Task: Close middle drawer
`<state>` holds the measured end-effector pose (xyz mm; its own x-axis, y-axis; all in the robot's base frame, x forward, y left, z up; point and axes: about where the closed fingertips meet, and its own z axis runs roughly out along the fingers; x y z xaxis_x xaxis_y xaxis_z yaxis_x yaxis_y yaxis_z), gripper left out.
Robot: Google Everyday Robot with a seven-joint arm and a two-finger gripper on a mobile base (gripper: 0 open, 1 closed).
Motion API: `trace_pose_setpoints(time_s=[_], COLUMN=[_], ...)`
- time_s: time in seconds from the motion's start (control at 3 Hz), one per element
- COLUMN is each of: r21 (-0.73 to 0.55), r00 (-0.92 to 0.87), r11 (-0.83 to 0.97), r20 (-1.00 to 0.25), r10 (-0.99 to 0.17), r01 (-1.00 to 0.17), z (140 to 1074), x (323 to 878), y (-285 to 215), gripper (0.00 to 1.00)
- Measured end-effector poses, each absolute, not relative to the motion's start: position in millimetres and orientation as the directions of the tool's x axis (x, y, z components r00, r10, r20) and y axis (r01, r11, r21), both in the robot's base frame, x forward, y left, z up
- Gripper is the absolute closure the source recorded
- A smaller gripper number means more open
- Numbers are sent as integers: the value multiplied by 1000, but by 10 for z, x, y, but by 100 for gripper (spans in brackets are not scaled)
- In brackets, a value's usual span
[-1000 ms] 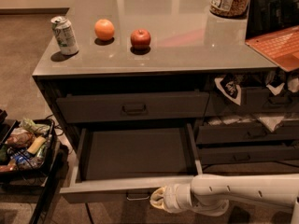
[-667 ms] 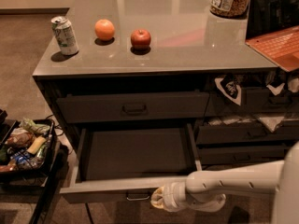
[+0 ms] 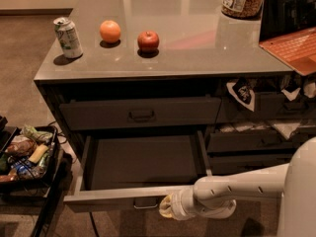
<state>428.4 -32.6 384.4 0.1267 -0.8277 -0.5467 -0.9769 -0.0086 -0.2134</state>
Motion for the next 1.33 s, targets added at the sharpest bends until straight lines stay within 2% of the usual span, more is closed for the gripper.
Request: trace_pose_setpoints(time_s=[0.67, 1.33], r21=[-277, -308], r00=[216, 295], r11=[-69, -172], r20=[-548, -415], r10=[-808, -861], r01=[-958, -936], z=[3880, 4072], x=[4413, 4759], y=[-492, -627], gripper=[100, 100])
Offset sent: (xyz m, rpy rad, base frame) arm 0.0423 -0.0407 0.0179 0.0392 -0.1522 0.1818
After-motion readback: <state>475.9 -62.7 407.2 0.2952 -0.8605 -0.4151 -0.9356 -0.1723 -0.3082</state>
